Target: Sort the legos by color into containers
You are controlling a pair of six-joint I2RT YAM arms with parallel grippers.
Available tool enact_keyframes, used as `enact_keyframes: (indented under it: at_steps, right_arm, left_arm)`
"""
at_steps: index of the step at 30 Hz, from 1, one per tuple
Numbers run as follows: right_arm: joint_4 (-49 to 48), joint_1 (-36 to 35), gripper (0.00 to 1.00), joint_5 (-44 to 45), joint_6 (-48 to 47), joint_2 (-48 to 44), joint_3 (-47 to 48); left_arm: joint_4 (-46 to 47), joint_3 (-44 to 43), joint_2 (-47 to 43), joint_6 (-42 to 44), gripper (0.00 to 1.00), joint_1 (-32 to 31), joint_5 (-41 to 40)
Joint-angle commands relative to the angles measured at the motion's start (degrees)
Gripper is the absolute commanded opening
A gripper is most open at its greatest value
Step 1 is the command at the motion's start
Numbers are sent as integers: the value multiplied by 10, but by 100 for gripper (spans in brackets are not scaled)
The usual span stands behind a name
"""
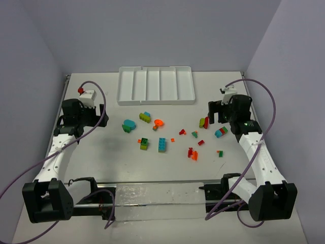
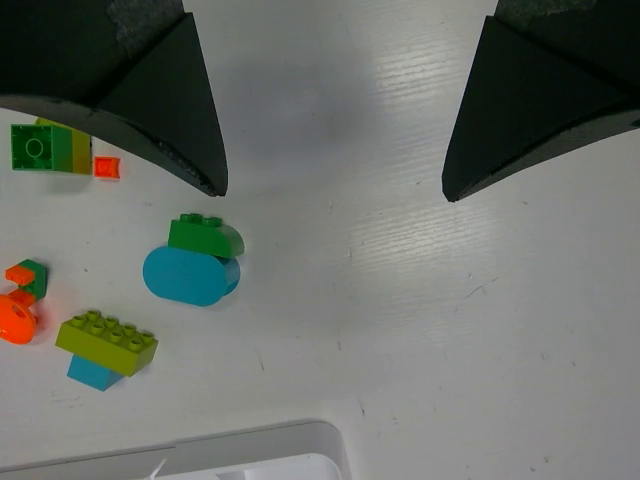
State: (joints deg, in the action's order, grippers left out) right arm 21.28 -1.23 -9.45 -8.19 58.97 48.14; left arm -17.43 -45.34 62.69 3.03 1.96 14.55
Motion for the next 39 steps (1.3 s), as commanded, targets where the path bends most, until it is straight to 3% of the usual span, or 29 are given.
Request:
enact_keyframes:
  at_steps: [1, 8, 14, 17, 21, 27, 33, 34, 39]
  right_arm:
    - [9, 3, 100, -10, 2, 3, 13]
    - [16, 3, 100, -24, -5, 23, 30]
    - [22, 3, 100, -56, -2, 45, 28]
    - [29, 3, 100, -65, -5, 58, 32]
    - [32, 3, 100, -82, -7, 74, 37]
    - [42, 3, 100, -98, -7, 91, 49]
    - [56, 2, 100, -111, -12, 95, 56]
    - [60, 2, 100, -114, -15, 96, 56]
    - [66, 1, 100, -121, -23, 98, 56]
  left_arm:
    - [11, -2, -5, 20, 99, -1, 15]
    - [-20, -34, 14, 96, 99, -17, 52]
    - [-58, -66, 33, 156, 99, -94, 48]
    - [-83, -82, 33, 185, 98, -113, 90]
    - [-153, -106, 51, 265, 89, -182, 108]
    - [-204, -111, 79, 369, 83, -260, 138]
    - [-214, -105, 102, 495, 82, -289, 200]
    - [-233, -115, 120, 556, 81, -291, 215]
    - [-272, -160, 201, 619, 80, -305, 240]
